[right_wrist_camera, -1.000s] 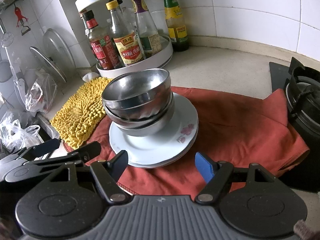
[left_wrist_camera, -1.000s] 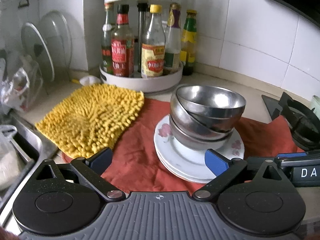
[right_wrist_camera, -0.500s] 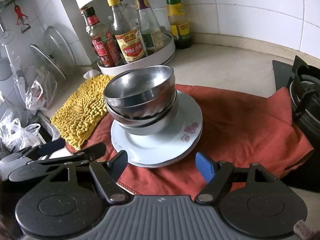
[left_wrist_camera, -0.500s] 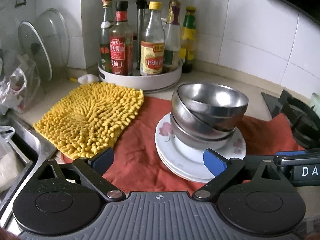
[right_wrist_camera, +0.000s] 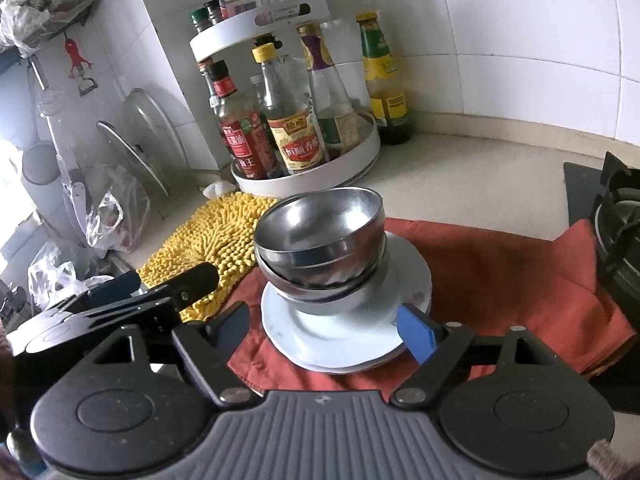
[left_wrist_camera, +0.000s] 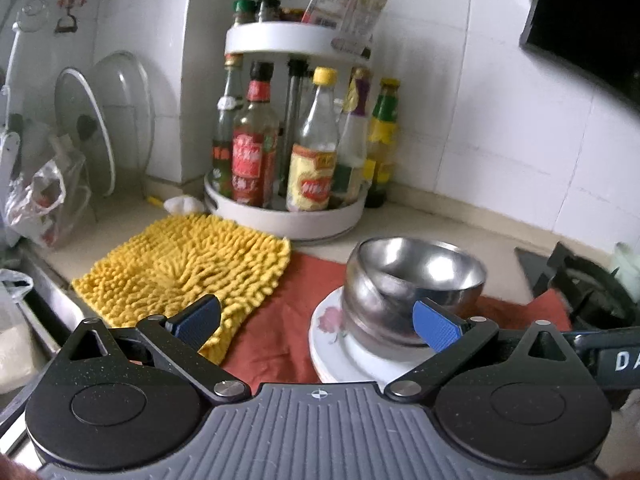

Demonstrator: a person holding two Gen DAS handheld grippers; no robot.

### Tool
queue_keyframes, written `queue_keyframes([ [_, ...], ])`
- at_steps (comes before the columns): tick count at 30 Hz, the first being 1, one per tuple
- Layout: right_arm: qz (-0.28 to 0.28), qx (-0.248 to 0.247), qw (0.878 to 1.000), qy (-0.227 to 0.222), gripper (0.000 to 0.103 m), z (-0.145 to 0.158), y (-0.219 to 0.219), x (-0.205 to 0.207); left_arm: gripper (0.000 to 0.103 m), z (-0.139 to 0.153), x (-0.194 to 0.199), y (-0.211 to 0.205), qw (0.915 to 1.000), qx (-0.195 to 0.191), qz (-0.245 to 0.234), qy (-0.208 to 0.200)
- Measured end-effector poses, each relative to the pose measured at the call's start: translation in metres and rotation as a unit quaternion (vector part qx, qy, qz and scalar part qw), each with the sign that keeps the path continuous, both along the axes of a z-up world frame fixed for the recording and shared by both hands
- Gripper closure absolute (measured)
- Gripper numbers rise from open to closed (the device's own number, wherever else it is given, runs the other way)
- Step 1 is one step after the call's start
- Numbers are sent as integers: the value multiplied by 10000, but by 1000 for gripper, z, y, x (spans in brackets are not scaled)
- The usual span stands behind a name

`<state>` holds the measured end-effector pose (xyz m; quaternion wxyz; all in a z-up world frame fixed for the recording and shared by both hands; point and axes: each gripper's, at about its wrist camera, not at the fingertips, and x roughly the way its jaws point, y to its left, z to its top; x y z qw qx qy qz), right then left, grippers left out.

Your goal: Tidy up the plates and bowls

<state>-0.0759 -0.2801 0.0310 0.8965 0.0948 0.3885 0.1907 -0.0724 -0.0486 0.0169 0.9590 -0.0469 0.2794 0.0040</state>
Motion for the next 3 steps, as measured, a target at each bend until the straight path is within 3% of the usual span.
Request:
queue_keyframes([
  [3,-112,-15,9999,123,26,-5,-1,5,0,-8,7,9,9994,-90,82,329],
])
